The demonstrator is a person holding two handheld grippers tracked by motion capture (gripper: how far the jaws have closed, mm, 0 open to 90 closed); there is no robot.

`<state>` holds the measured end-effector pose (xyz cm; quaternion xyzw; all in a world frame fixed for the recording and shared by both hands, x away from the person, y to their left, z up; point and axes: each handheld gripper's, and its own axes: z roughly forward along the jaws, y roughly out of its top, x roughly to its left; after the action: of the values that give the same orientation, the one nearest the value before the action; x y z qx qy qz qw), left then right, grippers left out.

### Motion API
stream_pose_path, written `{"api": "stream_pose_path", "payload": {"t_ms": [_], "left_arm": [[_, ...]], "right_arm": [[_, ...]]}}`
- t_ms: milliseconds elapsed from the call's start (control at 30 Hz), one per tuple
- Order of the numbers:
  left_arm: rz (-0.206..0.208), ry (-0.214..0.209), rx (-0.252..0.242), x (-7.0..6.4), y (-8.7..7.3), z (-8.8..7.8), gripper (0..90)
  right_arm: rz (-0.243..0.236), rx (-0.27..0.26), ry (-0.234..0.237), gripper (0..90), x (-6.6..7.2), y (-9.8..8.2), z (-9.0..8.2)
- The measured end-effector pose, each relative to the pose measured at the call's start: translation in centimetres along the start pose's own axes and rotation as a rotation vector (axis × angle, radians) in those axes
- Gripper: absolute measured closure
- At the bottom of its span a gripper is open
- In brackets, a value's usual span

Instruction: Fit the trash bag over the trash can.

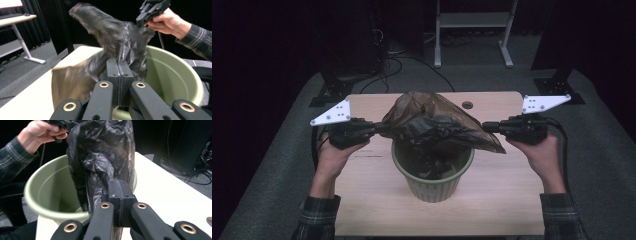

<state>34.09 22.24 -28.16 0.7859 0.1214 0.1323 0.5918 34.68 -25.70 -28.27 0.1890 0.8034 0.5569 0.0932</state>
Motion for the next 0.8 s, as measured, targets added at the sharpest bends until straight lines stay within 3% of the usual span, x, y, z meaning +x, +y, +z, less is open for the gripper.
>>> {"api": "stream_pose_path", "payload": {"t_ms": [333, 433, 533, 633, 733, 800], "left_arm": [[-0.026, 0.049, 0.020, -1.4, -2.9, -4.1, 89.6], [-0.033, 0.059, 0.037, -1.9, -4.1, -4.7, 89.6], [-0.054, 0.070, 0.050, -2.0, -5.3, -5.0, 89.6], [-0.057, 0.058, 0.043, -2.0, -6.0, -5.0, 89.6], [-0.037, 0.043, 0.041, -2.4, -5.7, -4.6, 89.5], [-0.019, 0.037, 0.044, -2.6, -5.3, -4.3, 89.5]], "right_arm": [[0.001, -0.038, 0.051, 90.0, 2.3, -2.2, -3.0], [-0.001, -0.019, 0.091, 90.0, 3.1, -3.2, -3.3], [0.009, 0.048, 0.106, 90.0, 3.7, -4.7, -3.0], [0.028, 0.071, 0.127, 89.5, 3.8, -5.8, -2.7], [0.025, 0.008, 0.123, 73.8, 3.8, -5.0, -3.1], [0.017, -0.049, 0.110, 72.0, 3.7, -3.6, -3.3]]}}
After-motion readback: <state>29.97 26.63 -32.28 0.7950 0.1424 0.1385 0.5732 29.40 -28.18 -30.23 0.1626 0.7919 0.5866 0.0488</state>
